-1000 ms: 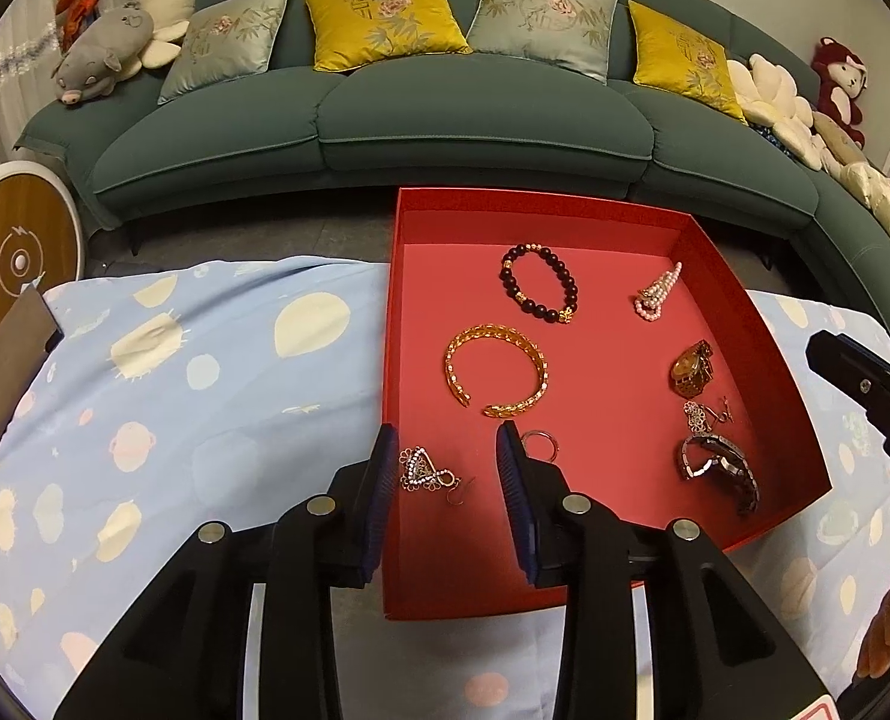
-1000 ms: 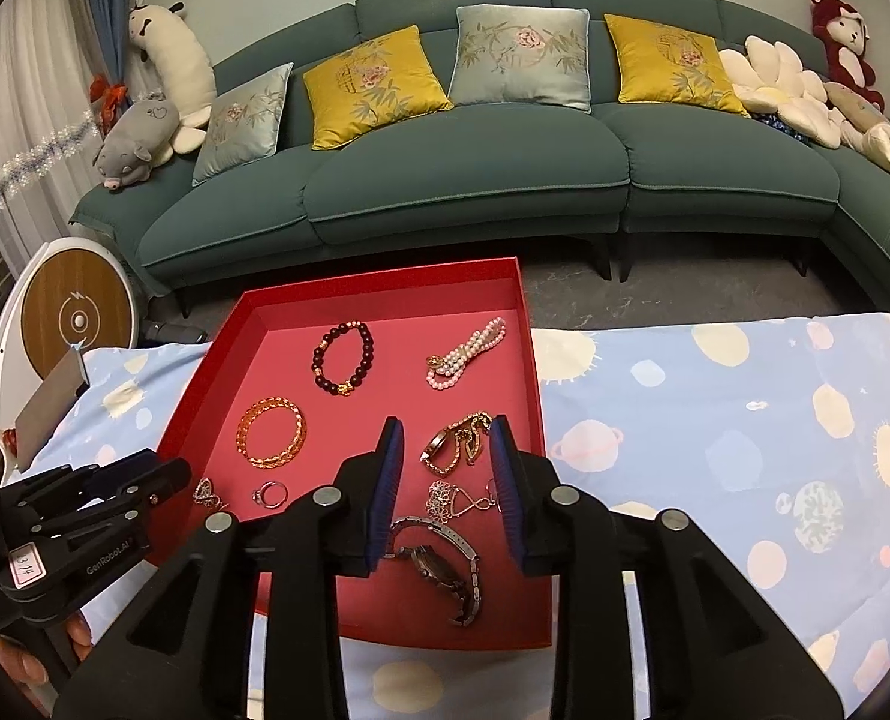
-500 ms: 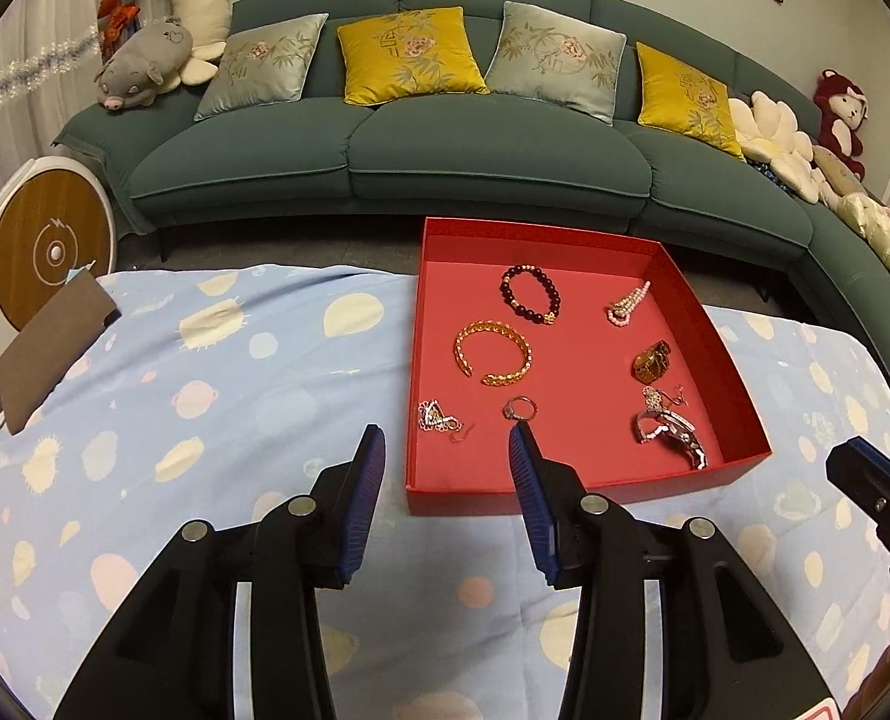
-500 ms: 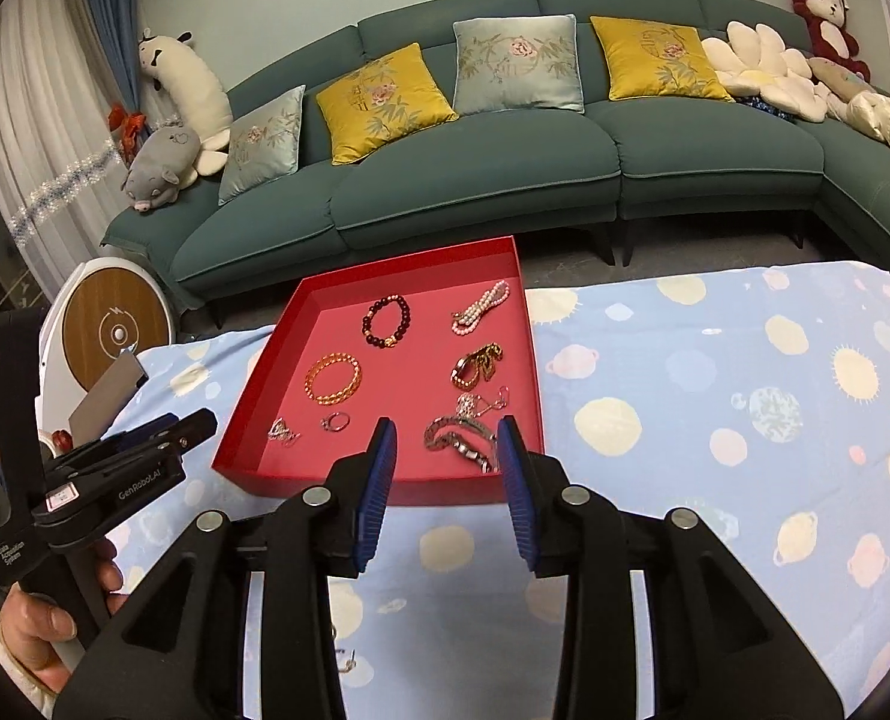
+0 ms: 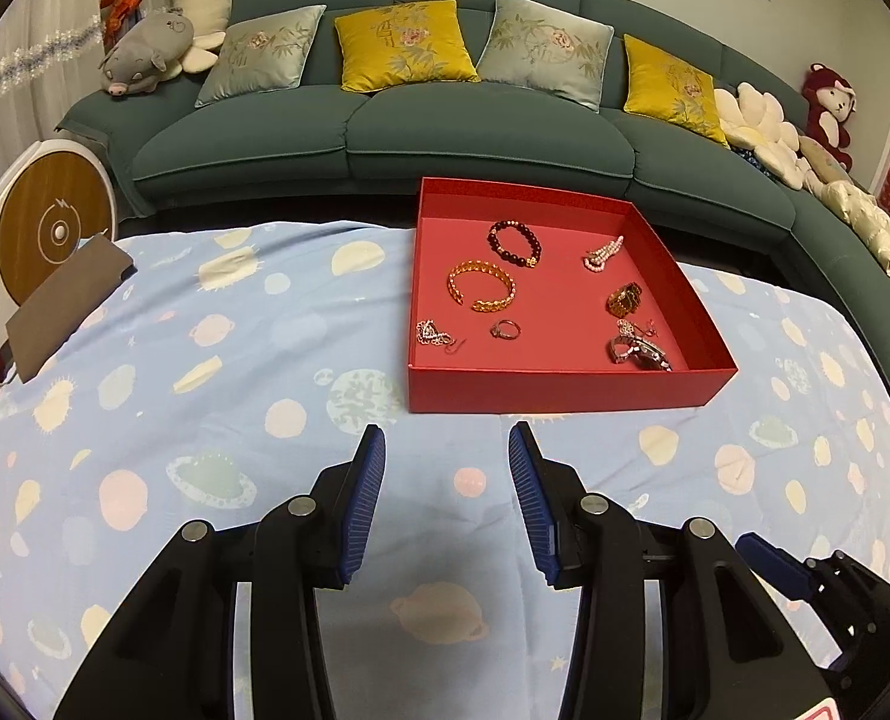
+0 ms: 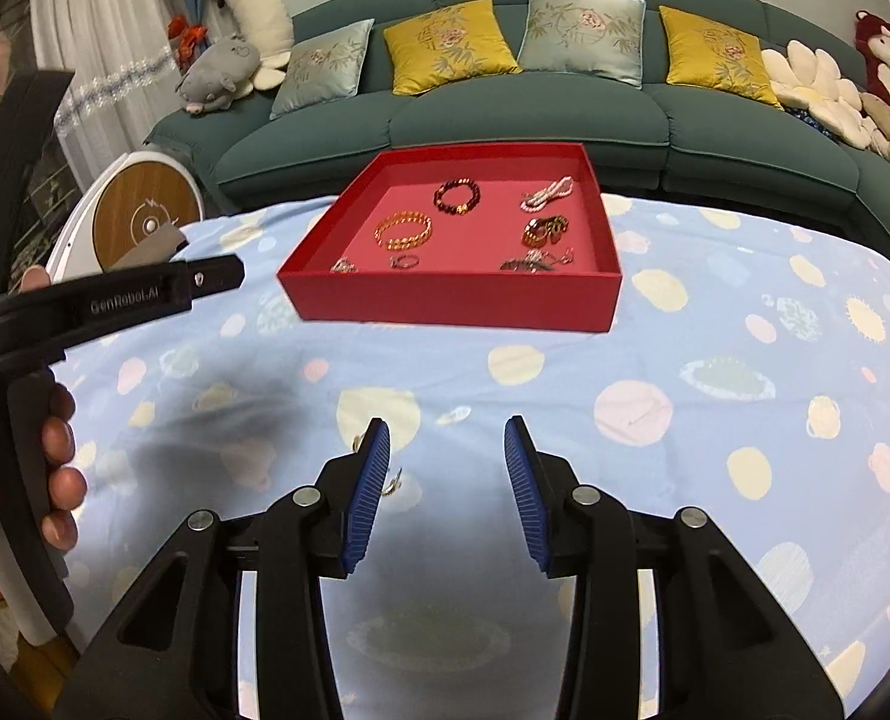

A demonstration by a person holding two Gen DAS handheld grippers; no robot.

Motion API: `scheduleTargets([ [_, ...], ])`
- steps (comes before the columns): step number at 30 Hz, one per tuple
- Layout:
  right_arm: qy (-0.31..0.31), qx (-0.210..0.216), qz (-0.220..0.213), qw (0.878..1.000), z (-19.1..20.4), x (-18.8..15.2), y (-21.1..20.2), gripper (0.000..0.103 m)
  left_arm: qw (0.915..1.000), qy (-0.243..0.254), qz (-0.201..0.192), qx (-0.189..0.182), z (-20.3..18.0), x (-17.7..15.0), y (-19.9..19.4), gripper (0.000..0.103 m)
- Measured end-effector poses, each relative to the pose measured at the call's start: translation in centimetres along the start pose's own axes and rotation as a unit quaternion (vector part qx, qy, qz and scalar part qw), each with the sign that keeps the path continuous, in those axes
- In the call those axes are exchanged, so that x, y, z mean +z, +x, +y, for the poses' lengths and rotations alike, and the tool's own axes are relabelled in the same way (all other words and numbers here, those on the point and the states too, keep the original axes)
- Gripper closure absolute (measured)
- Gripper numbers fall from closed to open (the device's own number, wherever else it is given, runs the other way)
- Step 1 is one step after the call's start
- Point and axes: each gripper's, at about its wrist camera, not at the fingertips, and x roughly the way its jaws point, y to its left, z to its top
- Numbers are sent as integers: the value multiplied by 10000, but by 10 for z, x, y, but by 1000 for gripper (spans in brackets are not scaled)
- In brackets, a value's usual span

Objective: Organize jewelry
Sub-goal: 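Move right tool down to a gold hoop earring on the bed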

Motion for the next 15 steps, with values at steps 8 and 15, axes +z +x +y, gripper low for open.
scheduleTargets([
  [8, -197, 28, 202, 9996, 15, -15, 21, 64, 9999, 74, 79, 47, 0, -11, 3, 61],
  [15, -309, 45, 330, 9990, 24, -20, 35, 65, 9998, 22, 189, 97, 13, -17, 9, 61],
])
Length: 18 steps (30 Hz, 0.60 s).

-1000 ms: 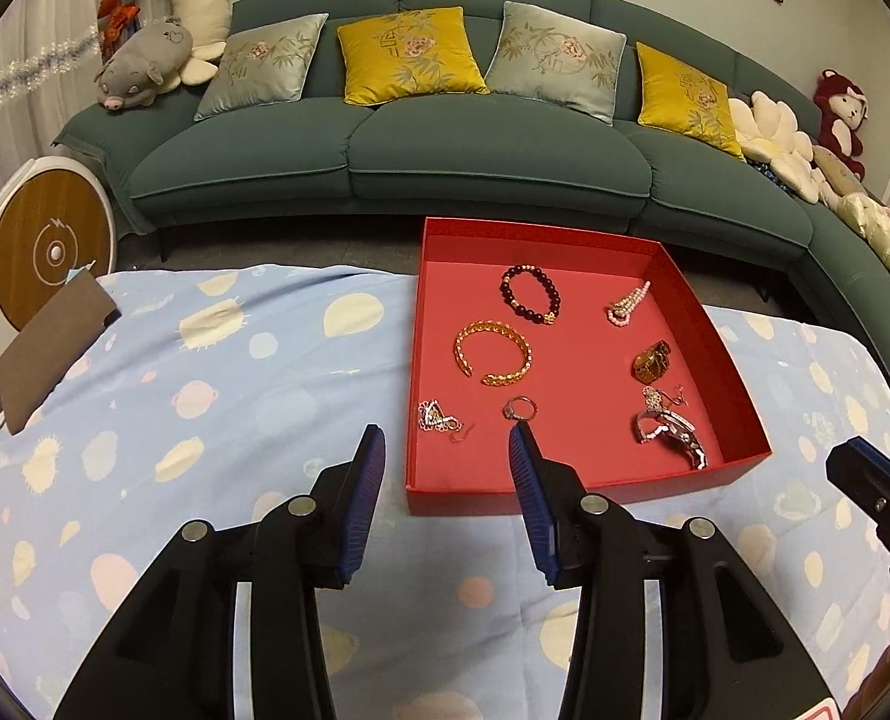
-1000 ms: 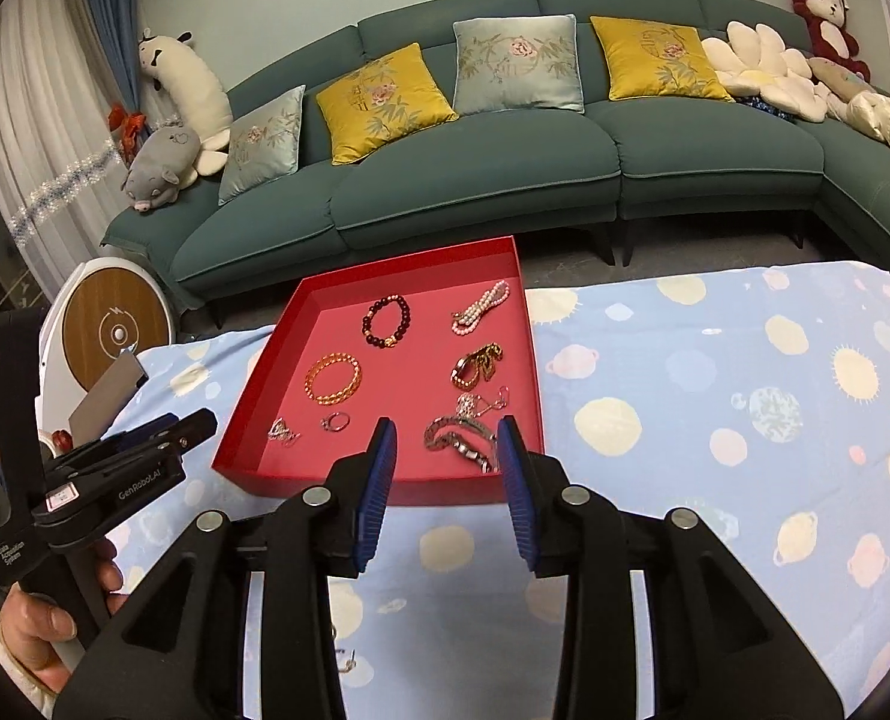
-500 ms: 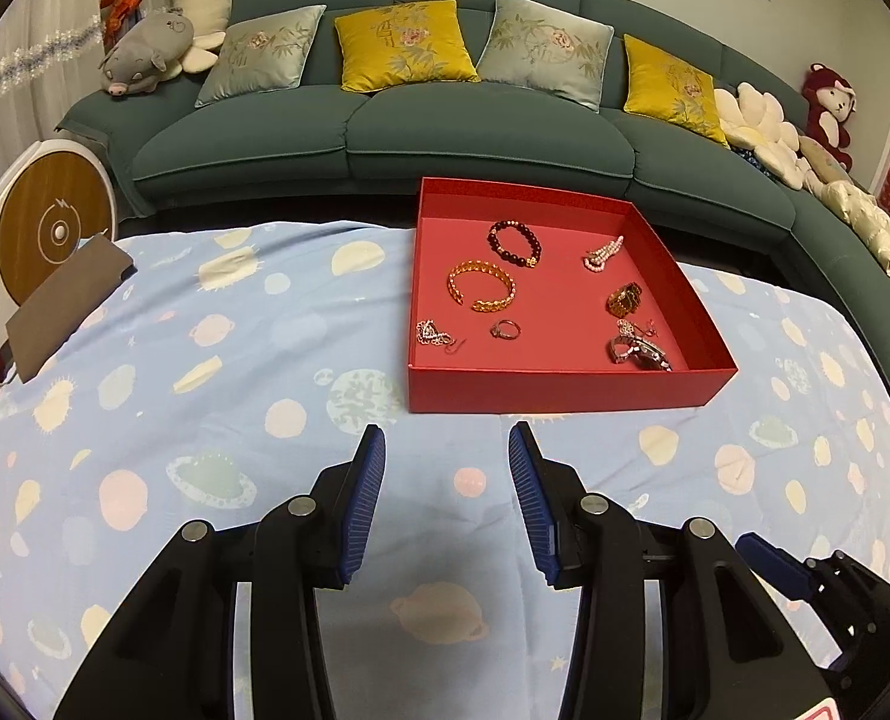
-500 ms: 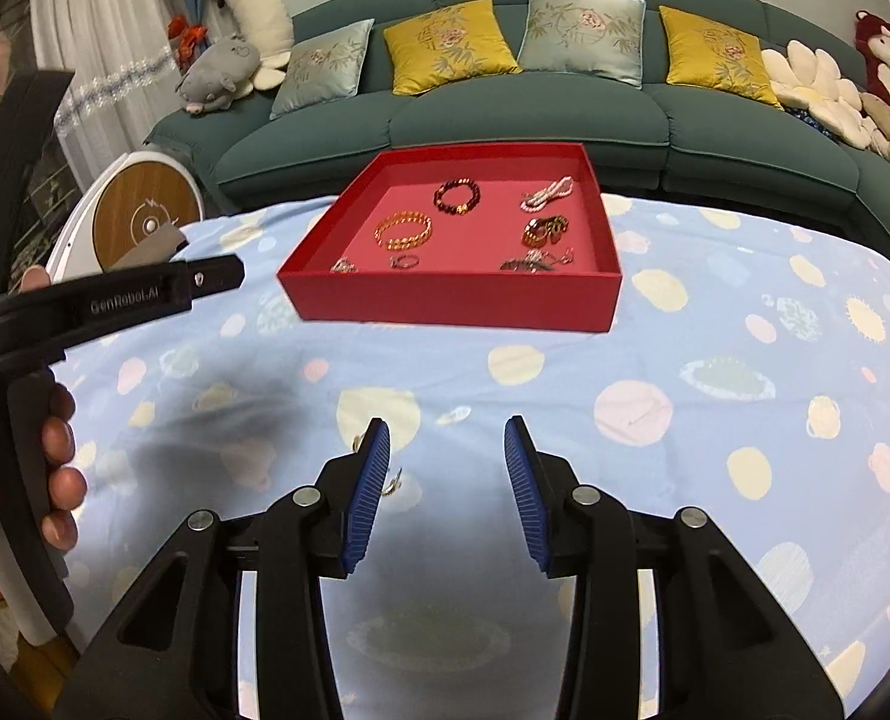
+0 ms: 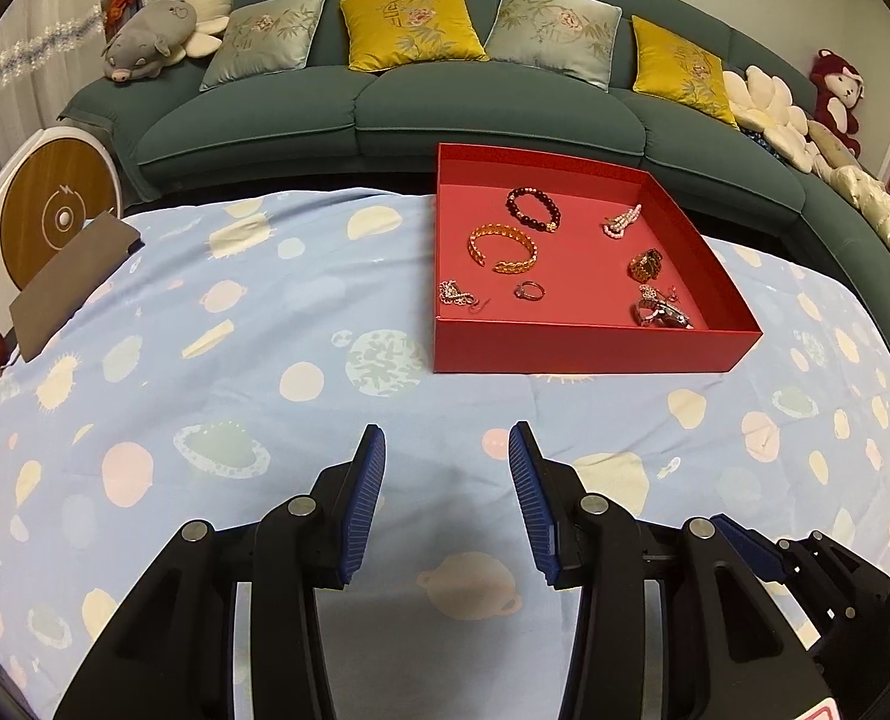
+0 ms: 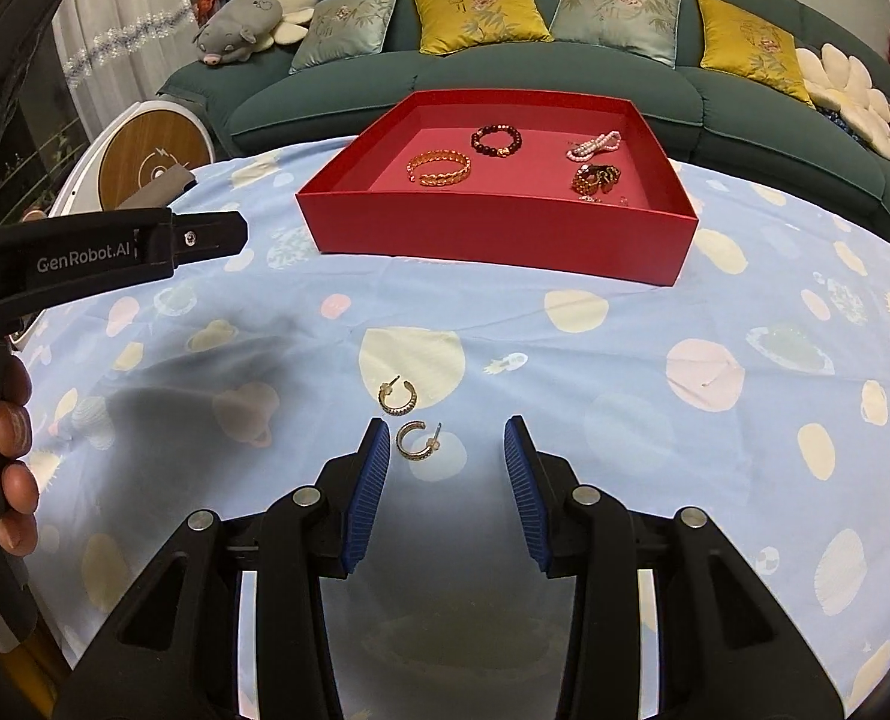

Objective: Organize jewelry
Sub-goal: 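Move right tool down to a gold hoop earring on the bed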

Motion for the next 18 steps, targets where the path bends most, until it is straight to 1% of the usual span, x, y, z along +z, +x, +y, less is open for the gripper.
scheduleTargets([
  [11, -169, 5, 185, 9997, 9, -6, 18, 65, 10000, -42, 78, 19, 15, -6, 2, 61],
  [18, -300, -29, 151, 9994, 18, -3, 27, 76, 9999, 17, 138, 7, 14, -10, 6, 61],
])
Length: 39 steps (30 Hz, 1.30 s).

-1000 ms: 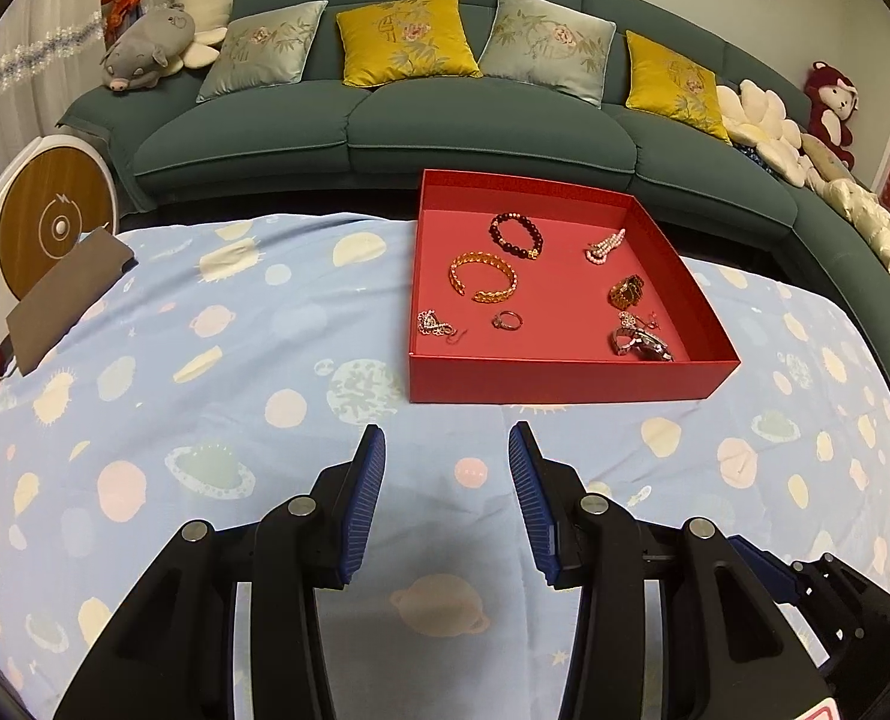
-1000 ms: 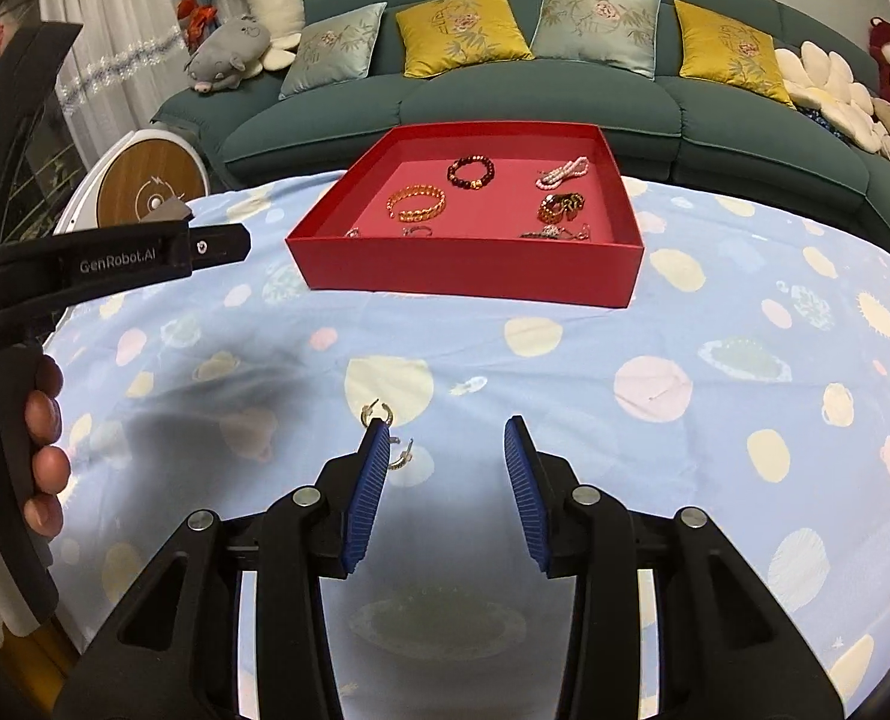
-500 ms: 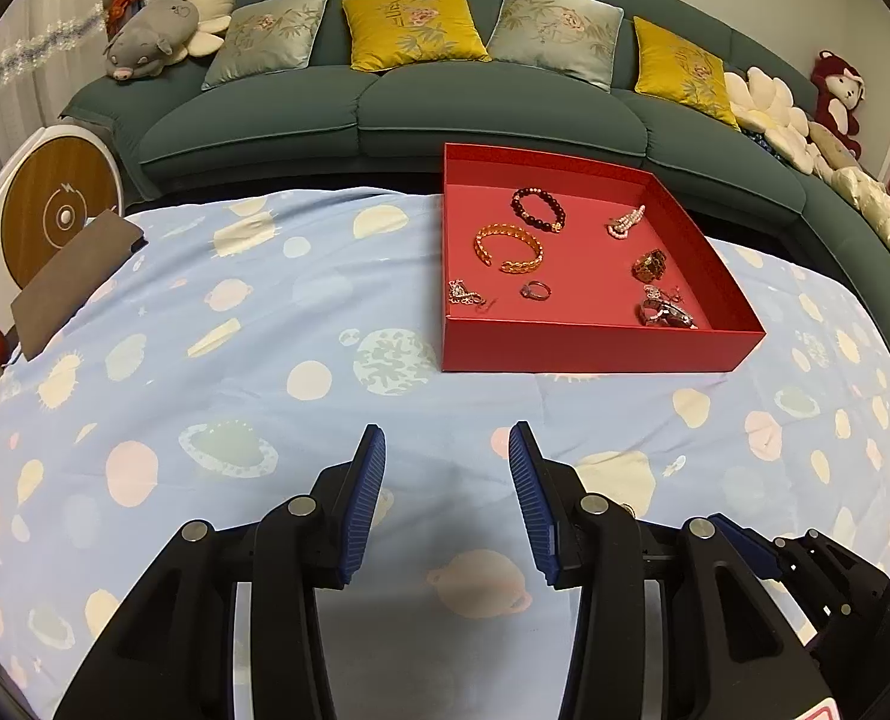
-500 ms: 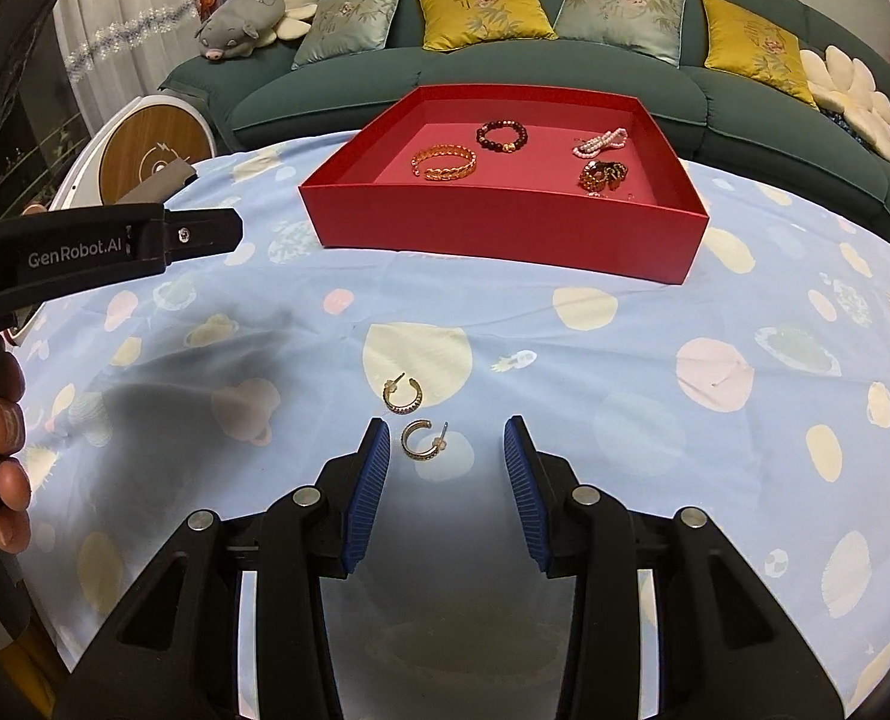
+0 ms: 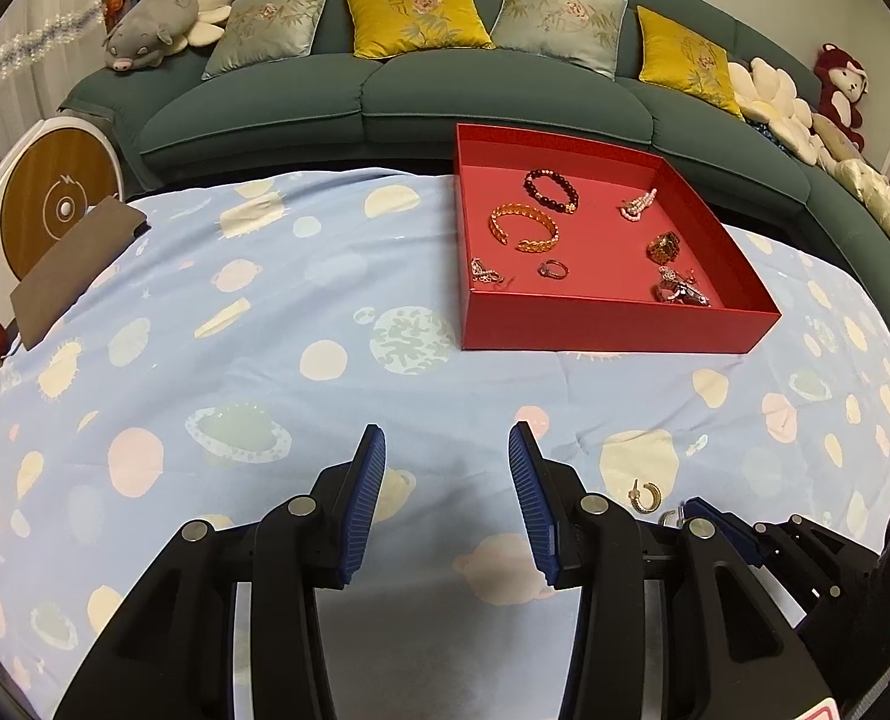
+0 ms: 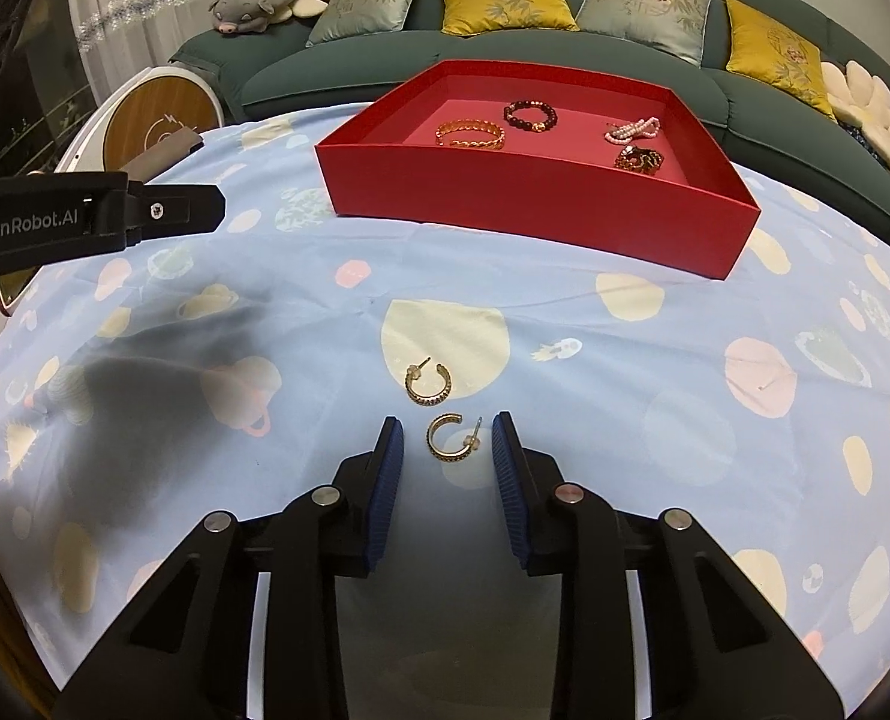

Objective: Organize jewelry
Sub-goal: 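Move right tool down to a gold hoop earring on the bed, then close right tool on the gold hoop earring, then close left tool on the other gold hoop earring while right tool lifts its earring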

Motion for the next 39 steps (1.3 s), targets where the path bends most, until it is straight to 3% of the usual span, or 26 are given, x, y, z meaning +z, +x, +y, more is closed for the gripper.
scheduleTargets([
  [2, -24, -36, -10, 10000, 1, 1, 1, 86, 10000, 33, 19, -13, -2, -1, 1, 61],
  [11, 59, -38, -15, 10000, -7, -1, -6, 86, 9989, 228, 263, -326, -27, -10, 12, 60],
  [13, 136, -65, -25, 9999, -13, -1, -10, 86, 9985, 315, 295, -349, -36, -13, 14, 54],
  [17, 331, -130, -57, 9994, -31, -1, -19, 86, 9974, 496, 353, -395, -56, -19, 22, 53],
  [28, 635, -224, -101, 9977, -65, -11, -33, 86, 9946, 859, 468, -343, -97, -29, 43, 53],
  [39, 749, -243, -77, 9969, -81, -18, -35, 86, 9934, 1003, 461, -303, -108, -34, 50, 56],
])
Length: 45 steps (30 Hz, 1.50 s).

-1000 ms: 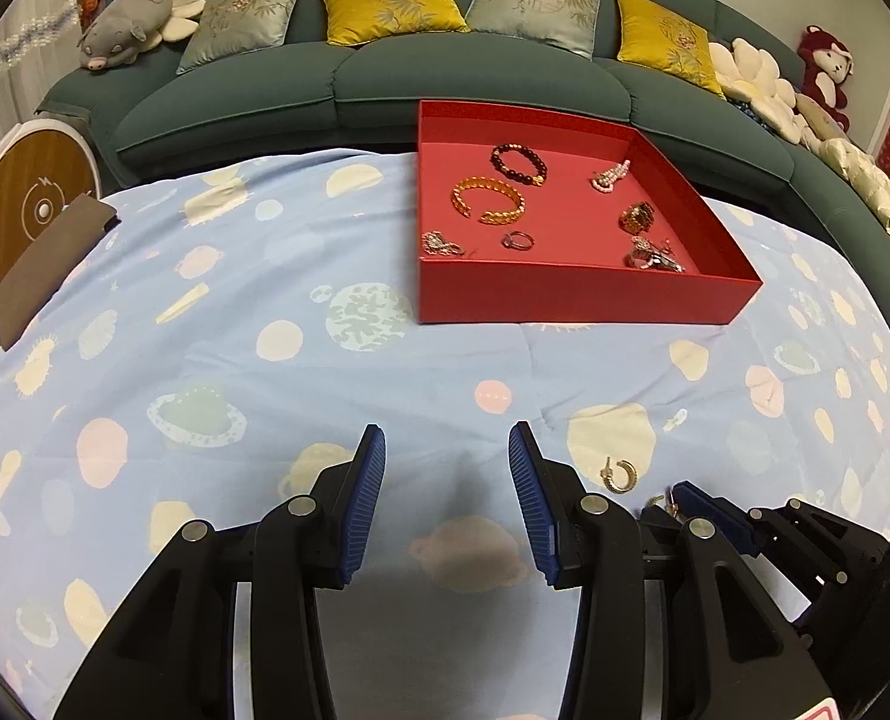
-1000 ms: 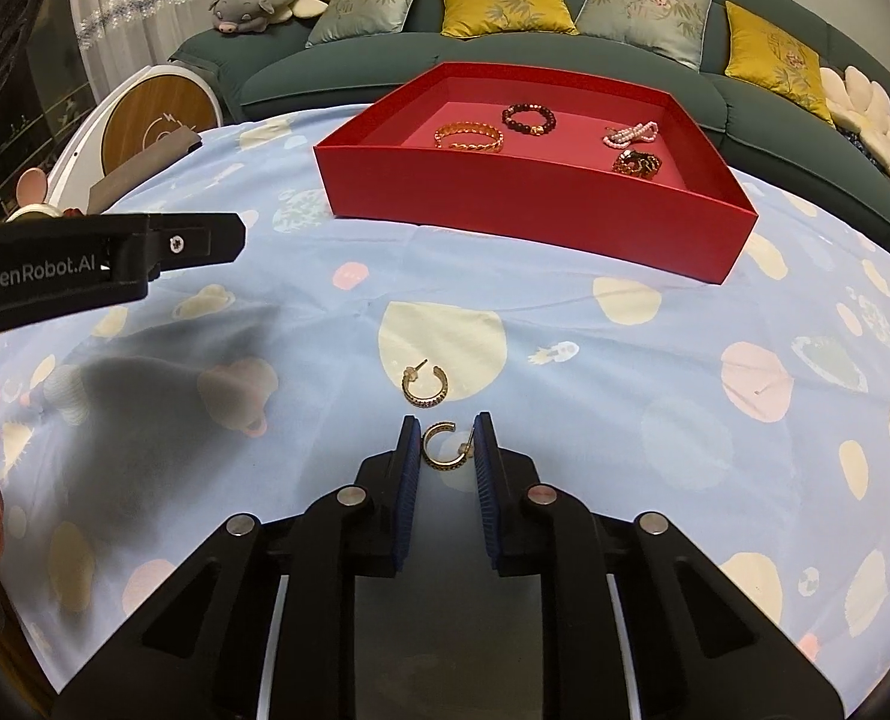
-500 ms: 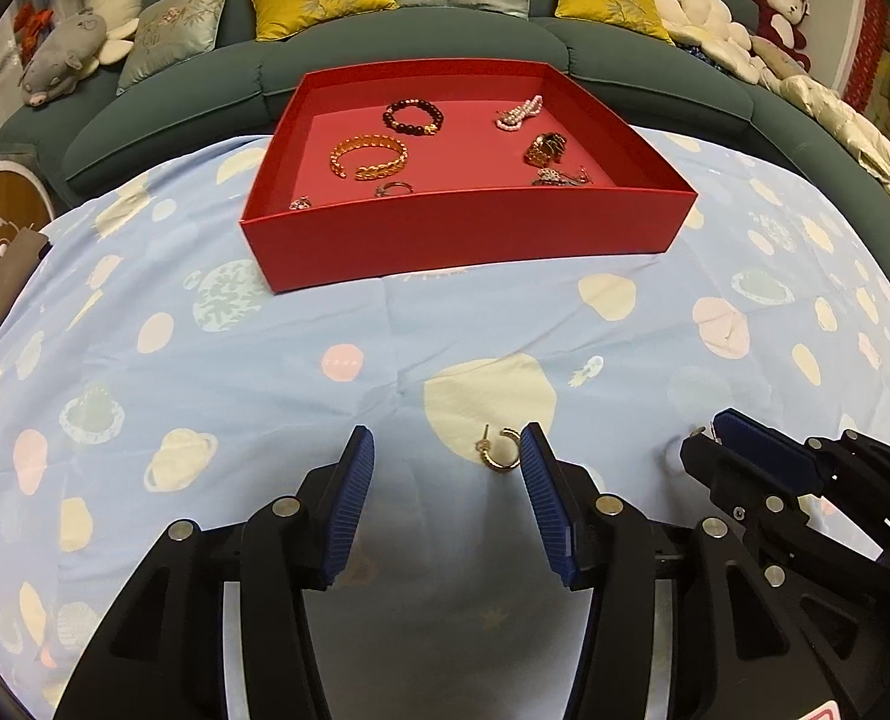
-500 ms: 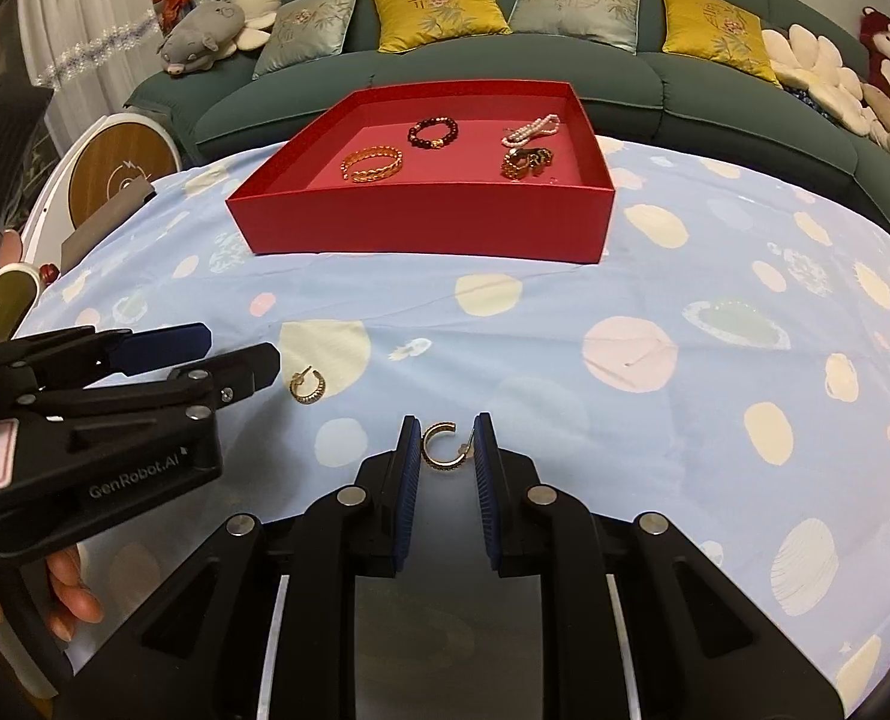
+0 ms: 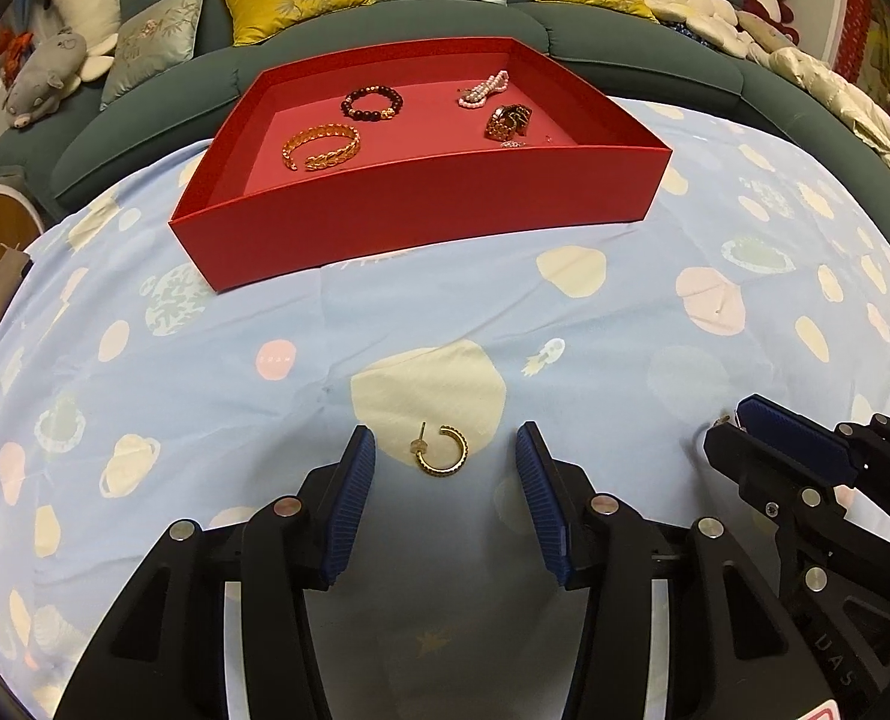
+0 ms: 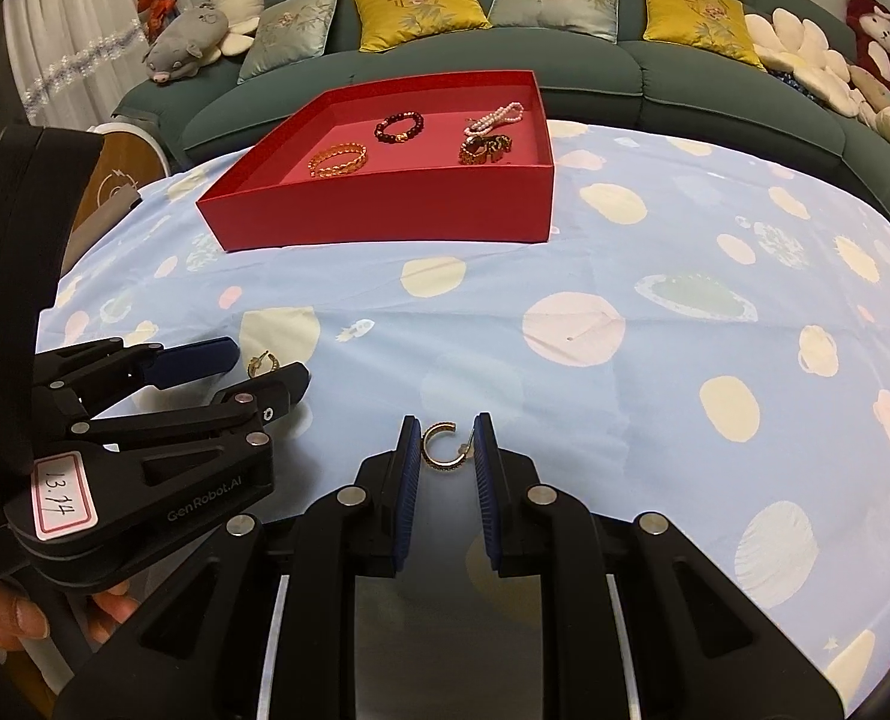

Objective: Organize jewelry
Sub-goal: 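Close left tool on the other gold hoop earring while right tool lifts its earring, then carry both gold hoop earrings in the two tools over the red box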

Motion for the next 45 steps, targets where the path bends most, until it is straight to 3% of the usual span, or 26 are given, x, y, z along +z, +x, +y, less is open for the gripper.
scheduleTargets([
  [15, 11, -3, -51, 10000, 0, 2, -3, 86, 9997, 218, -60, -84, -8, -4, -3, 87],
  [29, 3, 8, -74, 10000, 2, 4, -5, 86, 9992, -121, -60, -386, 7, -2, -14, 87],
  [39, 44, 75, -389, 9992, 3, 25, -23, 86, 9956, -601, -621, -371, 44, 33, -59, 87],
  [45, 100, 118, -767, 9969, 6, 62, -43, 86, 9905, -859, -1042, -269, 73, 72, -89, 87],
])
